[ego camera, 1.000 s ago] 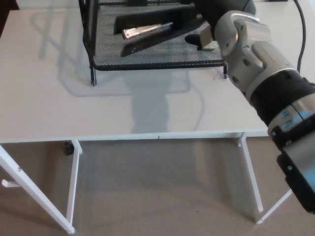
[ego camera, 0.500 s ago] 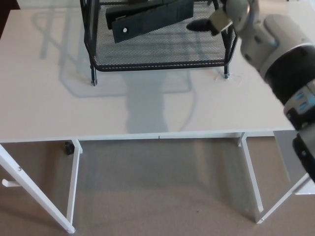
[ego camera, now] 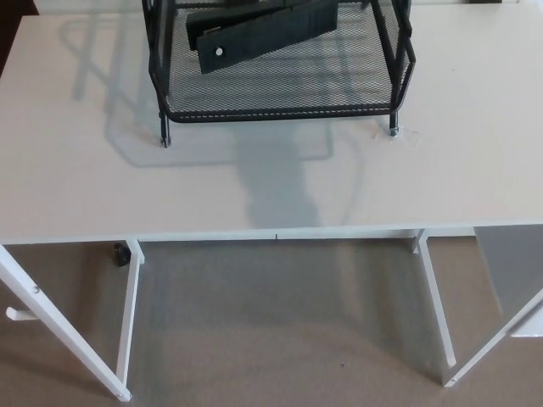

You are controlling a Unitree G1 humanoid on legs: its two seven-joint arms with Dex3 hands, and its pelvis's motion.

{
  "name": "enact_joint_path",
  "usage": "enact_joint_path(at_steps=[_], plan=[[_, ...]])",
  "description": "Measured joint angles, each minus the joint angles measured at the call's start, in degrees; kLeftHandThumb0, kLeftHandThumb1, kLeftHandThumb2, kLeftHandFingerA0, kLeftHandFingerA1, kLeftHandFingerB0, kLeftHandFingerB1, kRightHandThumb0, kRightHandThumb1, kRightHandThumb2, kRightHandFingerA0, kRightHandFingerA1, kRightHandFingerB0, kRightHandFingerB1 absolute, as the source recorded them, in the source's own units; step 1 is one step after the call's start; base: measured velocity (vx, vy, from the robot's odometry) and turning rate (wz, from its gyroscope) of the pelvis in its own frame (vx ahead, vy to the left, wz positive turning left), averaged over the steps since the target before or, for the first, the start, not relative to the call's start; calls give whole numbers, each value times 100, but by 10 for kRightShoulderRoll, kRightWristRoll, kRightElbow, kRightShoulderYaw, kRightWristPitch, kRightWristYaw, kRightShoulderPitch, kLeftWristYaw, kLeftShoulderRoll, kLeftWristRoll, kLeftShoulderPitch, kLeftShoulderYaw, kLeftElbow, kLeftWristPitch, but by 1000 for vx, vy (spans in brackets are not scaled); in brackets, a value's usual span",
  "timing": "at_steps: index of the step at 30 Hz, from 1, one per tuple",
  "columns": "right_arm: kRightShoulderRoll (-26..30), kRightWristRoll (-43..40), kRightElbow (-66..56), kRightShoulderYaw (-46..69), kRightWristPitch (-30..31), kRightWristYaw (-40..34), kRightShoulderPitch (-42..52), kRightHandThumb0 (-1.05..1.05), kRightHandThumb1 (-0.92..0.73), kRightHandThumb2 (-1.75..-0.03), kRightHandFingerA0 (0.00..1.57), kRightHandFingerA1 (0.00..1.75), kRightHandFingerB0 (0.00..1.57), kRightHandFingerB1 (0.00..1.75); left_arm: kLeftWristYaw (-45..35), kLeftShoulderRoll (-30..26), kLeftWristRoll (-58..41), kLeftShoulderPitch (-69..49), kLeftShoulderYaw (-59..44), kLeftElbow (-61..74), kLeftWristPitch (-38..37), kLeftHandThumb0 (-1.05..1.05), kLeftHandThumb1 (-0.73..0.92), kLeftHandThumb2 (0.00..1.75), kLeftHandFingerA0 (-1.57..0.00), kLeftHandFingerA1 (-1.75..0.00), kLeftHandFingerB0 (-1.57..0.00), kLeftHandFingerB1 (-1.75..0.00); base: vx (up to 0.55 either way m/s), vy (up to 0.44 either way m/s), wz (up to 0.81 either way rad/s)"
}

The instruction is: The robot walks towards a desk on which a file tray is kept in the middle and a stapler is kept to its right. The robot lifts the stapler using its right hand and places it on the file tray.

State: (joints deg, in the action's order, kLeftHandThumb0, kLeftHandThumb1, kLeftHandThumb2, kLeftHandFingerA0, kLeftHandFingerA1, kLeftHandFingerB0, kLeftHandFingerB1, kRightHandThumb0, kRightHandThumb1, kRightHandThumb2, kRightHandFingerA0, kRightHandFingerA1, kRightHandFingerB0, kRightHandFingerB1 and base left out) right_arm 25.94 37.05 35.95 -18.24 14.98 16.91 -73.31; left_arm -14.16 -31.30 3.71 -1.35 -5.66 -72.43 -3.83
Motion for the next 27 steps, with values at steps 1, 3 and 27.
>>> enact_joint_path(at_steps=[1,3,27], plan=[[8,-2,-8,9,0,2,7,-79,-51,-85,0,18,10,13,0,0,0,0,0,0,0,-105,53,133,-71,-109,-51,-101,0,0,0],[43,-11,-45,53,0,13,41,-61,-45,-87,0,28,5,36,0,0,0,-1,0,0,0,-105,41,140,-75,-113,-9,-79,0,0,0],[38,-65,-259,476,36,83,562,-29,-64,-58,62,102,8,25,0,0,0,10,1,1,0,-105,60,125,-70,-116,-56,-109,0,0,0]])
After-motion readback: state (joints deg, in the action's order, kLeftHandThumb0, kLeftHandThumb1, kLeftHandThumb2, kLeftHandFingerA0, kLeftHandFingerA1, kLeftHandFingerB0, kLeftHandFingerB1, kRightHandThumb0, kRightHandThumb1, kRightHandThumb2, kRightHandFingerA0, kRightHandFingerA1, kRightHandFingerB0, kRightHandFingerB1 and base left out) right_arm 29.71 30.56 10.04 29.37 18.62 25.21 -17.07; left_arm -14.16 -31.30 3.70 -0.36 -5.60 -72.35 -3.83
